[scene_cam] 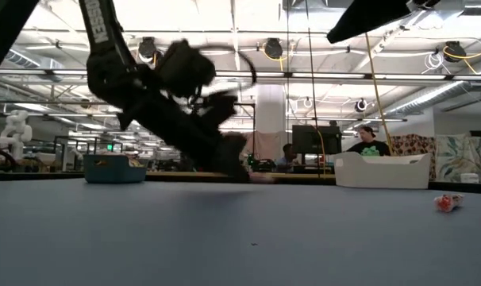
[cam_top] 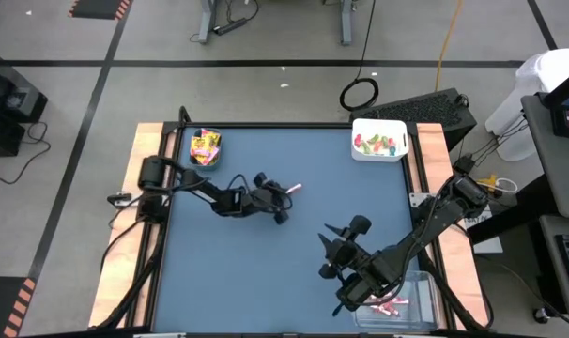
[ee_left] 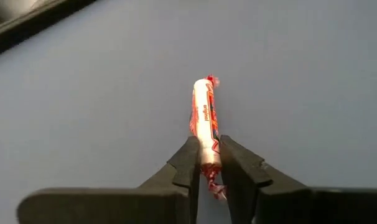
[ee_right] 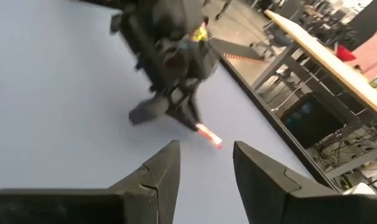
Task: Sort candy
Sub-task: Put the white candy into the transparent bin
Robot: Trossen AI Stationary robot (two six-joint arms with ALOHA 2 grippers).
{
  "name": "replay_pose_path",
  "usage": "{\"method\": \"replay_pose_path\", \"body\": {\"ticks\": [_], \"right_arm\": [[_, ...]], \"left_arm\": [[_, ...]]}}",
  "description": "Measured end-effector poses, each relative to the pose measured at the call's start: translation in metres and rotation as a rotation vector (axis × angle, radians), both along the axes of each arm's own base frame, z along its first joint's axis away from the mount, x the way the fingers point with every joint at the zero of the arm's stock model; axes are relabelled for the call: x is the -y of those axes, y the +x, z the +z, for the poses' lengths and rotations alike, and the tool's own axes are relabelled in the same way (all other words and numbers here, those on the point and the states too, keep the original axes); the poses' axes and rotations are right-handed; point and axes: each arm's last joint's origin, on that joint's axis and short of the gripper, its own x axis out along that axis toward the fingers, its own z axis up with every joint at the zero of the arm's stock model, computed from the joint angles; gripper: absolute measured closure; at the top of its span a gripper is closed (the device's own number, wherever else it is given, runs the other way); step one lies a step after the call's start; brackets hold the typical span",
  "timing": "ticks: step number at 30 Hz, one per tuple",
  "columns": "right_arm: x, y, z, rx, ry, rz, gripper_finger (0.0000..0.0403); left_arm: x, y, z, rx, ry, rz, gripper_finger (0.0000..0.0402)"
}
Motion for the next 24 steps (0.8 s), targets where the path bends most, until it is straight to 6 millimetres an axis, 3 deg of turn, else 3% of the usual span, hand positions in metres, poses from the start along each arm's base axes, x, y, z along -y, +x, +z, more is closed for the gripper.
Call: {"method": "replay_pose_path", "body": {"ticks": [13, 24], "right_arm": [[-0.001, 0.000, 0.000, -0.165, -0.123, 0.094, 0.0264], [-0.007, -0.004, 0.000, -0.098, -0.060, 0.083, 0.0264]], "left_arm": [[0.031, -0.003, 0.086, 0.243, -0.090, -0.452, 0.0349], [0.041, -0.021, 0.137, 0.360, -0.113, -0.631, 0.0349]]}}
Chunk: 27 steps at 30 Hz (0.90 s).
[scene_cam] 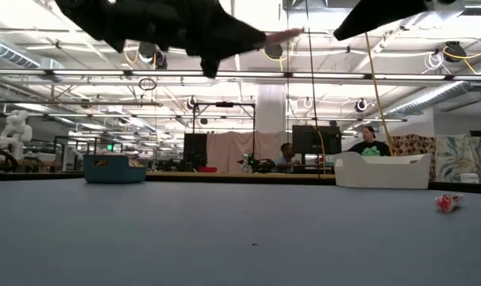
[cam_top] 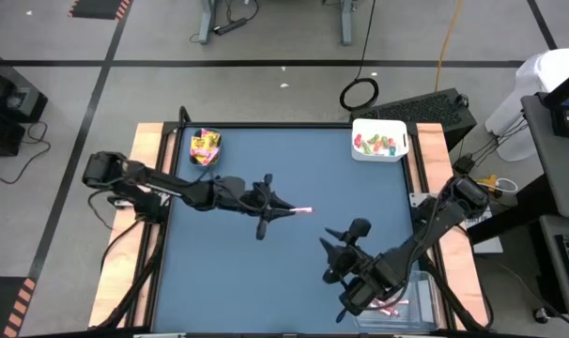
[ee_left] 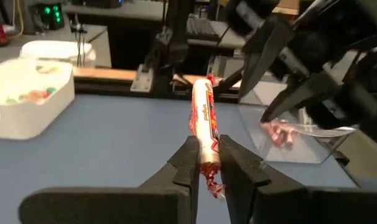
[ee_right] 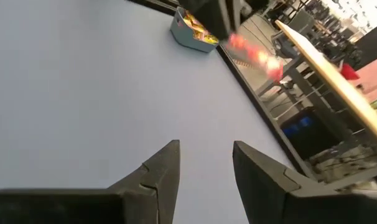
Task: Sort candy
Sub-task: Put the white candy into the transparent bin
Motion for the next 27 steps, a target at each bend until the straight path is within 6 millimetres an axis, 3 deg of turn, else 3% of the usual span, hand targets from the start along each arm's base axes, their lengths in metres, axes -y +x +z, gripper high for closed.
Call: {"method": "replay_pose_path", "body": {"ticks": [7, 16, 27], "right_arm": [[-0.007, -0.005, 0.000, 0.097, 0.087, -0.030, 0.0264], [-0.011, -0.001, -0.001, 0.139, 0.100, -0.027, 0.0264], [-0.012, -0.002, -0.001, 0.086, 0.054, 0.006, 0.0264]], "left_arm": [[0.001, -0.019, 0.033, 0.075, 0.052, -0.017, 0.0349], [0.016, -0.025, 0.041, 0.135, 0.181, -0.083, 0.0350], [0.017, -0.025, 0.045, 0.266, 0.814, -0.127, 0.0350]]}}
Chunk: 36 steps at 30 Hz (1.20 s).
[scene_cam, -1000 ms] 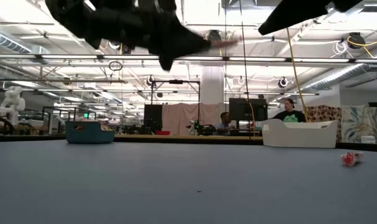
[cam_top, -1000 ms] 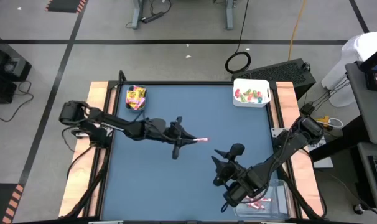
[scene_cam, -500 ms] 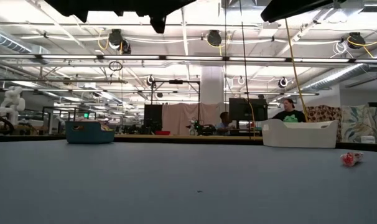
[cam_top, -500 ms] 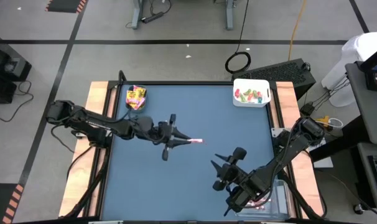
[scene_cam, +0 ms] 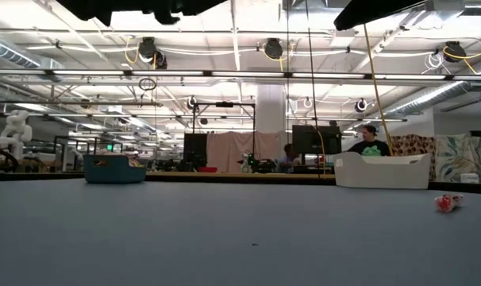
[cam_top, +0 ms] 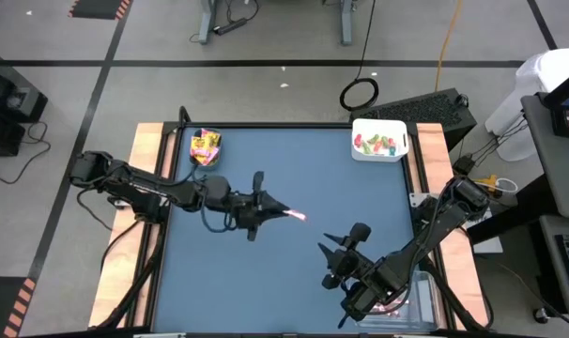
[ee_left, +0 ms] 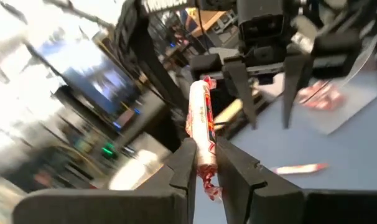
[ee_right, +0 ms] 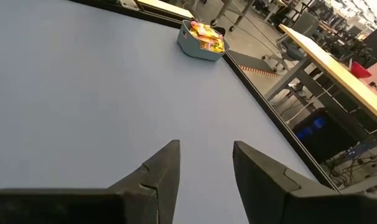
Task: Sort candy
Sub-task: Put the white candy into the transparent bin
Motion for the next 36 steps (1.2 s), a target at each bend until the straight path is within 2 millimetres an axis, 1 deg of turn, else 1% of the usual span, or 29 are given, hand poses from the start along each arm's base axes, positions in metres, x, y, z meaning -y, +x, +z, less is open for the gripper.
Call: {"method": "replay_pose_path", "body": {"ticks": [4, 7, 11, 19, 23, 27, 32, 36], "right_arm": [[0.0000, 0.0000, 0.0000, 0.000, 0.000, 0.000, 0.0264], [0.0000, 0.0000, 0.0000, -0.001, 0.000, 0.000, 0.0264], [0.0000, 0.0000, 0.0000, -0.001, 0.000, 0.000, 0.0264], [0.0000, 0.0000, -0.0001, -0.001, 0.000, 0.000, 0.0264], [0.0000, 0.0000, -0.0002, -0.001, 0.000, 0.000, 0.0264], [-0.0002, 0.0002, -0.0001, 0.005, 0.009, -0.003, 0.0264], [-0.0023, 0.0020, -0.0003, 0.017, 0.049, 0.002, 0.0264], [-0.0041, 0.0040, 0.0005, 0.042, 0.073, 0.002, 0.0264]], "left_arm": [[-0.0017, 0.0002, 0.0029, 0.066, 0.223, 0.058, 0.0350], [-0.0029, 0.0003, 0.0061, 0.105, 0.310, 0.105, 0.0350], [-0.0041, 0.0003, 0.0068, 0.109, 0.326, 0.137, 0.0350], [-0.0041, 0.0005, 0.0052, 0.092, 0.324, 0.135, 0.0350], [-0.0041, 0.0005, 0.0032, 0.058, 0.200, 0.132, 0.0350], [-0.0041, 0.0005, 0.0025, 0.028, 0.015, 0.132, 0.0349], [-0.0038, 0.0005, 0.0023, -0.010, -0.303, 0.132, 0.0342], [-0.0037, 0.0005, 0.0023, -0.050, -0.635, 0.130, 0.0340]]}}
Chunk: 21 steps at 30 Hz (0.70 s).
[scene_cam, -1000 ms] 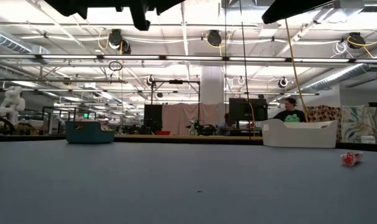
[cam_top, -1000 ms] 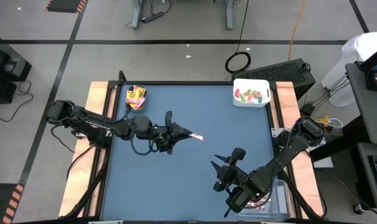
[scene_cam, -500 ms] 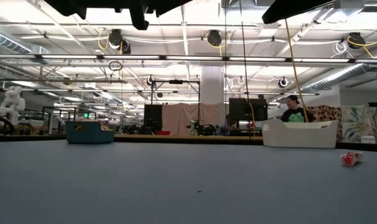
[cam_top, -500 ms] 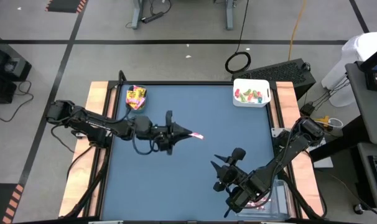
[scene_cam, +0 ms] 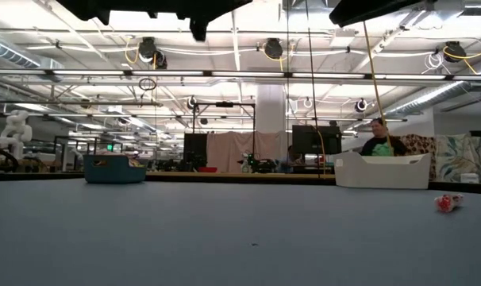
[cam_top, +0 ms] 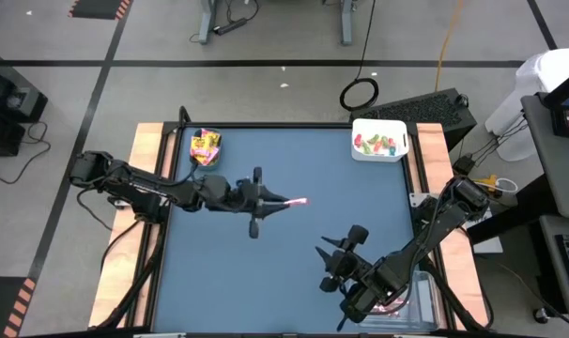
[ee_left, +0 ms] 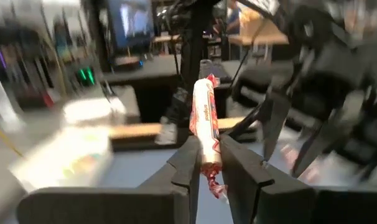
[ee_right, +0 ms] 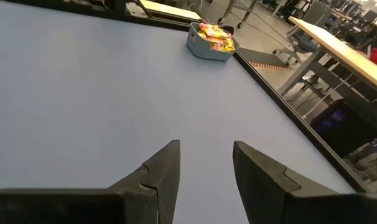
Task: Sort candy
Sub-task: Put the white candy into the transparent bin
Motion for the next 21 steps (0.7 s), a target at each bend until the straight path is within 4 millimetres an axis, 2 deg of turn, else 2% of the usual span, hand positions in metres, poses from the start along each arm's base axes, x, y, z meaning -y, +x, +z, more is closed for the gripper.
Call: {"method": "replay_pose_path", "body": {"ticks": [6, 10, 14, 21], "right_arm": [[-0.0035, 0.0038, 0.0017, 0.049, 0.048, 0.001, 0.0264], [-0.0045, 0.0045, 0.0017, 0.029, 0.048, 0.019, 0.0264], [-0.0036, 0.0050, 0.0016, 0.024, 0.041, 0.020, 0.0264], [-0.0048, 0.0055, 0.0019, 0.023, 0.045, 0.028, 0.0264]], "left_arm": [[0.0004, -0.0001, -0.0002, -0.032, -0.513, -0.015, 0.0339], [0.0004, -0.0001, -0.0003, -0.046, -0.723, -0.017, 0.0339], [0.0006, 0.0000, -0.0004, -0.053, -0.808, -0.023, 0.0338], [0.0007, -0.0001, -0.0044, -0.091, -0.756, -0.011, 0.0338]]}}
